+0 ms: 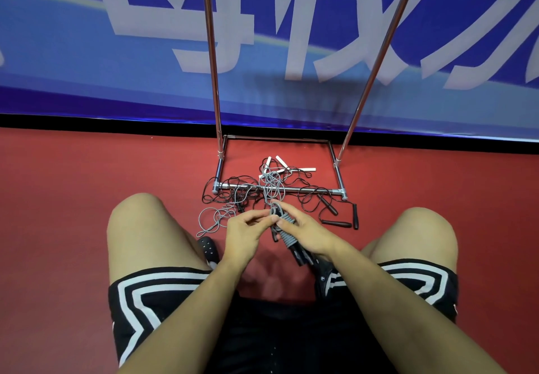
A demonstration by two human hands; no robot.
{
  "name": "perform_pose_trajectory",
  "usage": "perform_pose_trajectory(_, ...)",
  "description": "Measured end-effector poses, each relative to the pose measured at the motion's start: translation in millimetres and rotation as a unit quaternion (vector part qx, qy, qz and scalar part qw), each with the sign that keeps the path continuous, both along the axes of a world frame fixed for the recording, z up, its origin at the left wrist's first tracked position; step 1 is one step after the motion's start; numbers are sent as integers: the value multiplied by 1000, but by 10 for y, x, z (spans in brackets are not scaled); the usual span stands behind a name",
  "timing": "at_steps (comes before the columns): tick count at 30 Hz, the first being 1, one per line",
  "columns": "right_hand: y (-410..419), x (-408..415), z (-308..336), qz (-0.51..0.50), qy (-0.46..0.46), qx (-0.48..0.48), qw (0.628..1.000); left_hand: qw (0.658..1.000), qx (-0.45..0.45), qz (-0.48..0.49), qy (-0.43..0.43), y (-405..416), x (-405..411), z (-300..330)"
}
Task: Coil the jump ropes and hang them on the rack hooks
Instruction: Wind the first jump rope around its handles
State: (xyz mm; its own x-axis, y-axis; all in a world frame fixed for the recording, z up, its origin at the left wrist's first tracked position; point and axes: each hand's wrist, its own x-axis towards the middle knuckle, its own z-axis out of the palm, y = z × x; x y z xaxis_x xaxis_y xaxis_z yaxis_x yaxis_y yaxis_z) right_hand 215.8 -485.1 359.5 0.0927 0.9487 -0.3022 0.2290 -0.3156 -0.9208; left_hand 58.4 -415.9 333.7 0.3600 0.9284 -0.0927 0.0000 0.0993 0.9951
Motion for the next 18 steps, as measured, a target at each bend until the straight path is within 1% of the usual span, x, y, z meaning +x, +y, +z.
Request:
perform_pose_trajectory(7,25,-13,-30,18,-32,21,999,999,6,53,11,23,-15,8)
perform_pose_trajectory(11,32,-35,-70,36,-64,31,997,997,17,66,31,51,-28,4)
perform_pose_trajectory(18,31,-59,-96,46,-93,35,994,990,68,53,115,45,-18,-29)
